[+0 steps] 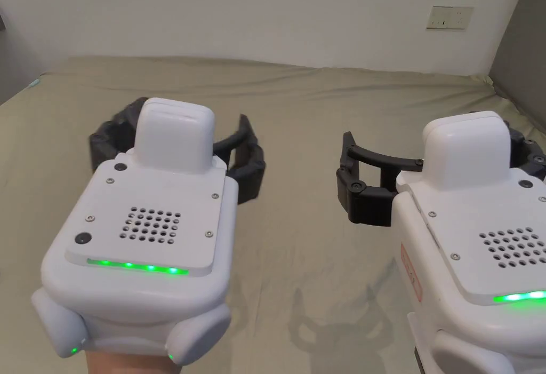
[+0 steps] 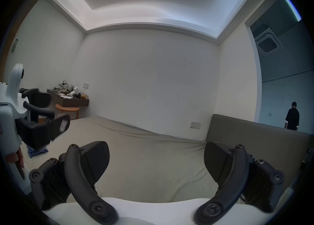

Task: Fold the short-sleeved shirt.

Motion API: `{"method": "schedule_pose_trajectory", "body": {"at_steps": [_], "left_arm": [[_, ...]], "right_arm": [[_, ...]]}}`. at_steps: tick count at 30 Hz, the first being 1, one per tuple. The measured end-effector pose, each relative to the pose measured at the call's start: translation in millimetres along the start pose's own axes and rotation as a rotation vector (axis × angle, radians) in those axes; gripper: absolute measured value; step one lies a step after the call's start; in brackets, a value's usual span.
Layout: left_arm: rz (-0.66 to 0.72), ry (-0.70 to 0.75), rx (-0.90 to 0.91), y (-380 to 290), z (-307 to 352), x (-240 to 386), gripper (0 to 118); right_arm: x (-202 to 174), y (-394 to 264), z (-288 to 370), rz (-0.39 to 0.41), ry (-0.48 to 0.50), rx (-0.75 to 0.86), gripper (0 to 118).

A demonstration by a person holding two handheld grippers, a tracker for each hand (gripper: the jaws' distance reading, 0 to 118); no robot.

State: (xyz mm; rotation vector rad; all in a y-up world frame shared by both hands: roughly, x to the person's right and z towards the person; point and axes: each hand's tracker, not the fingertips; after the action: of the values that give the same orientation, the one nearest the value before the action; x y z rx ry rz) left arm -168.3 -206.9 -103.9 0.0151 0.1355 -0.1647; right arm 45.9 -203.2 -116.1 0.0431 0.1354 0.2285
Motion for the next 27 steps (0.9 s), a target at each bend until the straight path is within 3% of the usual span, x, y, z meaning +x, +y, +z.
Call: {"method": "schedule_pose_trajectory", "body": {"at_steps": [2, 3, 7, 9, 13, 27], "left_arm": [[0.016, 0.004, -0.001, -1, -1, -2, 117], [0.024, 0.003, 0.020, -1, -1, -1, 118], [0.015, 0.009, -0.003, -3, -2, 0, 118], [0.014, 0.009, -0.010, -3, -2, -1, 118], [0.030, 0.008, -0.018, -3, -2, -3, 118], [0.021, 0.021, -0.013, 0, -3, -9, 118]], "right_arm": [[0, 1, -2, 0.001, -0.003, -0.026, 114], [0, 0, -4, -0.007, -0.003, -0.035, 114], [2, 6, -9, -0.093, 0.064, -0.144, 114], [0, 11, -12, -0.168, 0.004, -0.200, 114], [-2, 21, -18, -0.133, -0.103, -0.306, 114], [-2, 31, -9, -0.203, -0.072, -0.289, 114]]}}
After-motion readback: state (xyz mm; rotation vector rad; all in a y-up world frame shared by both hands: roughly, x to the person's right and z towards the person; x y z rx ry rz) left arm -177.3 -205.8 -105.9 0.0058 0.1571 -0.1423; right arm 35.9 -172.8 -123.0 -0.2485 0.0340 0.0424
